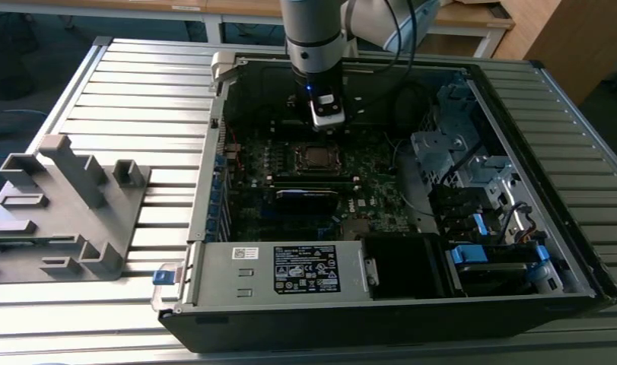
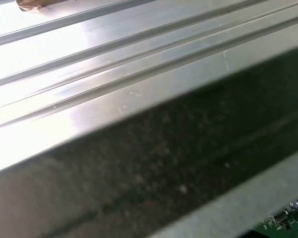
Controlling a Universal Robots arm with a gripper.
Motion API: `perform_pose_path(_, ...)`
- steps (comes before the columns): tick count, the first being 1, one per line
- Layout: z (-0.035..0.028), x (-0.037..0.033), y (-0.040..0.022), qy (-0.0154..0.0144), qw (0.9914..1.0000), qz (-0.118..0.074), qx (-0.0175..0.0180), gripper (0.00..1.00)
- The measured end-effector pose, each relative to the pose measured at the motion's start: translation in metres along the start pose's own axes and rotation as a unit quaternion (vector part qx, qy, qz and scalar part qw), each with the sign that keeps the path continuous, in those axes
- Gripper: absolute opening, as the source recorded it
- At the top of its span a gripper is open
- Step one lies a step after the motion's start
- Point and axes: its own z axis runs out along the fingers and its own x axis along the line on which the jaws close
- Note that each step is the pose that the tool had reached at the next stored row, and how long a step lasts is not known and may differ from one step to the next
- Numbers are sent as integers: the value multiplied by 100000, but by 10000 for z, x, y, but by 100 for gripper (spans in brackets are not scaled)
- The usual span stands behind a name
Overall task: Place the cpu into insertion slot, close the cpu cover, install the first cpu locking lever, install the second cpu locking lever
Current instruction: 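Install the first cpu locking lever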
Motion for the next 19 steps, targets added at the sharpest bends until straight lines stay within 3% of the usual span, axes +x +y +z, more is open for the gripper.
perform_pose_path(19, 1, 38, 45, -48, 99999, 394, 41, 10)
